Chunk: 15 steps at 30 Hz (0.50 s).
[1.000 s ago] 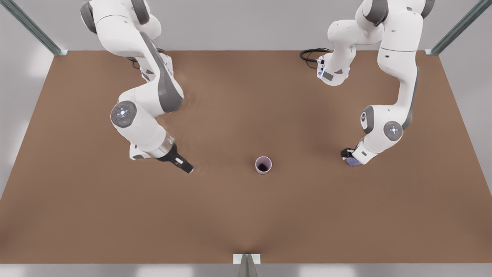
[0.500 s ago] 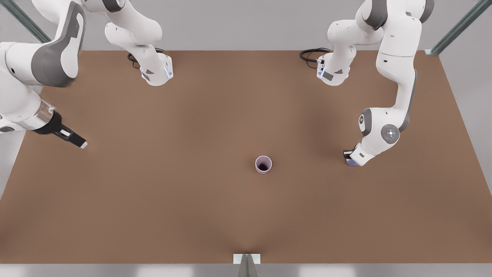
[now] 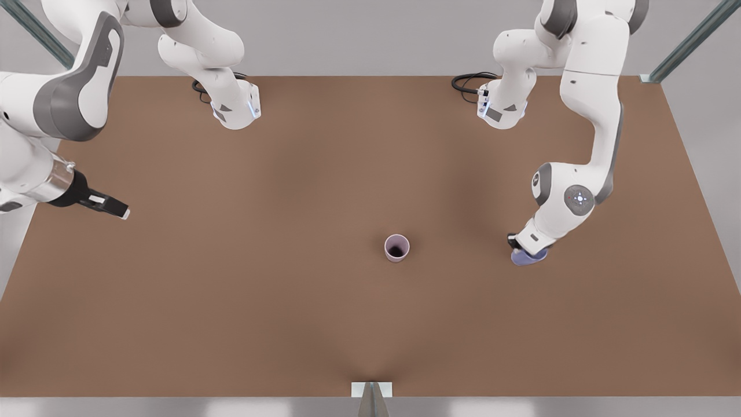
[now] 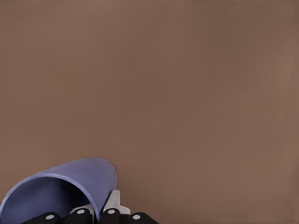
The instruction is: Stack the cups, with the pink cup at the bottom and the purple cup at the top
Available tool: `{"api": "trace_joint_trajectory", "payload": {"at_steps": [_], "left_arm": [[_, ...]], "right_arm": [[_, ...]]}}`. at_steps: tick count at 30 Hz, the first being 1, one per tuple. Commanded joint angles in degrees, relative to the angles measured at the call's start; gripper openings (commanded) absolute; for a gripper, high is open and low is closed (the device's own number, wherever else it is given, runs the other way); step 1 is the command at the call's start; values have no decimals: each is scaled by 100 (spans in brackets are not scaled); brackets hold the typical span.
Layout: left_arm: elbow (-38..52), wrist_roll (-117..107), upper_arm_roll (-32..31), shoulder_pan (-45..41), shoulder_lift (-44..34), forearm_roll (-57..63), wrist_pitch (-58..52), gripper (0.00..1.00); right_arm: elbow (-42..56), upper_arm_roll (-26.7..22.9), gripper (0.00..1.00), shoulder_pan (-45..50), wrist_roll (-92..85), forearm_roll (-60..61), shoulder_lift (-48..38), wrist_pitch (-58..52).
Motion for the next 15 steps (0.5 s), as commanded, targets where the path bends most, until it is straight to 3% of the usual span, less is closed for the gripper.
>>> {"api": "trace_joint_trajectory", "payload": {"at_steps": [1,8,15], "left_arm": [[297,-277,-1,-192,19,11,-613,21],[2266,-2466,-1,-1581,607,723,-2363,21],[3092,-3925,-1,-2706,968,714,-2662,21]], "right_arm": [[7,2,100,21,-878,17,10,-30],[51,-6,100,12,-869,17,54,102],[43,11,100,39,-878,26,54,93]]}}
